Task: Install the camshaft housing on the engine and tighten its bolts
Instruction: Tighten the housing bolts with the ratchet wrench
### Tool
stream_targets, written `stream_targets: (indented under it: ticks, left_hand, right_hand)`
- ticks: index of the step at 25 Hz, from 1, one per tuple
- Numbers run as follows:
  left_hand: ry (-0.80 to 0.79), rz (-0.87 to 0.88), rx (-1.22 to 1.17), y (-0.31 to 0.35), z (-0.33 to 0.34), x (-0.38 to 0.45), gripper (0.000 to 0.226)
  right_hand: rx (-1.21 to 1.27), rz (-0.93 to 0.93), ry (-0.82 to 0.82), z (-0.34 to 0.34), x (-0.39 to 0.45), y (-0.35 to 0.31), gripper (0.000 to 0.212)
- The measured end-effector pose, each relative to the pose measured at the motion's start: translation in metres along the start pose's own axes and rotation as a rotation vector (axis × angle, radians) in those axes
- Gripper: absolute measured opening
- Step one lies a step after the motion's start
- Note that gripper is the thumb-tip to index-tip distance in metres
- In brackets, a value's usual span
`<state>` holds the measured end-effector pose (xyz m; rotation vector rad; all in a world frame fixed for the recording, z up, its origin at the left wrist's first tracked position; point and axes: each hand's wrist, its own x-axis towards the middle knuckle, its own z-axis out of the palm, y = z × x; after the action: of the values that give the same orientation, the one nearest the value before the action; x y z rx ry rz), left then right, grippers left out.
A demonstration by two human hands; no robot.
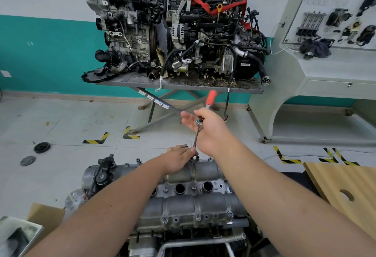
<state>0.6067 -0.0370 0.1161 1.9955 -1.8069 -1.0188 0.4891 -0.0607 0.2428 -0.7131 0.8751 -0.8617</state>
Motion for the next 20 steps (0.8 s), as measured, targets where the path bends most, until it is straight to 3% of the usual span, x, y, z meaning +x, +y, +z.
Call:
stream_targets:
  ticks: [2, 4, 6, 7, 10, 12, 14, 16, 18, 20]
  left_hand:
    - [-0.016, -0.001, 0.014, -0.001, 0.001, 0.002, 0.052]
    - [-0.006, -0.008, -0.028, 0.0, 0.001, 0.002, 0.051]
    - [0.02, -0.008, -0.094, 0.001, 0.0, 0.001, 0.047]
    - [0.031, -0.008, -0.131, 0.001, 0.0, 0.0, 0.044]
    - [0.066, -0.009, -0.199, -0.001, 0.001, 0.002, 0.031]
    - [0.06, 0.003, -0.18, 0.0, 0.001, 0.001, 0.029]
    - [0.025, -0.03, -0.15, 0.001, 0.0, 0.001, 0.04]
    - [0.023, -0.039, -0.125, 0.002, 0.0, -0.001, 0.048]
    - [0.02, -0.021, -0.117, 0.005, -0.002, -0.002, 0.05]
    - [0.01, -0.016, -0.129, 0.007, -0.003, -0.005, 0.048]
  right_hand:
    - [0.161, -0.074, 0.115, -0.001, 0.005, 0.009, 0.013]
    - [0.128, -0.23, 0.154, -0.004, 0.007, 0.019, 0.016]
    - [-0.175, -0.477, 0.145, -0.007, 0.003, 0.032, 0.01]
    - [-0.392, -0.639, 0.14, -0.013, 0.002, 0.039, 0.023]
    - [-1.059, -1.291, 0.155, -0.029, 0.011, 0.044, 0.03]
    - [-1.486, -1.482, 0.201, -0.027, 0.012, 0.034, 0.033]
    - [-1.902, -1.474, 0.278, -0.02, 0.009, 0.02, 0.028]
    - [-2.118, -1.283, 0.2, -0.013, 0.003, 0.011, 0.041]
    - [-2.151, -1.104, 0.114, -0.01, 0.0, 0.007, 0.052]
    - [-2.134, -1.046, 0.094, -0.006, -0.002, 0.006, 0.048]
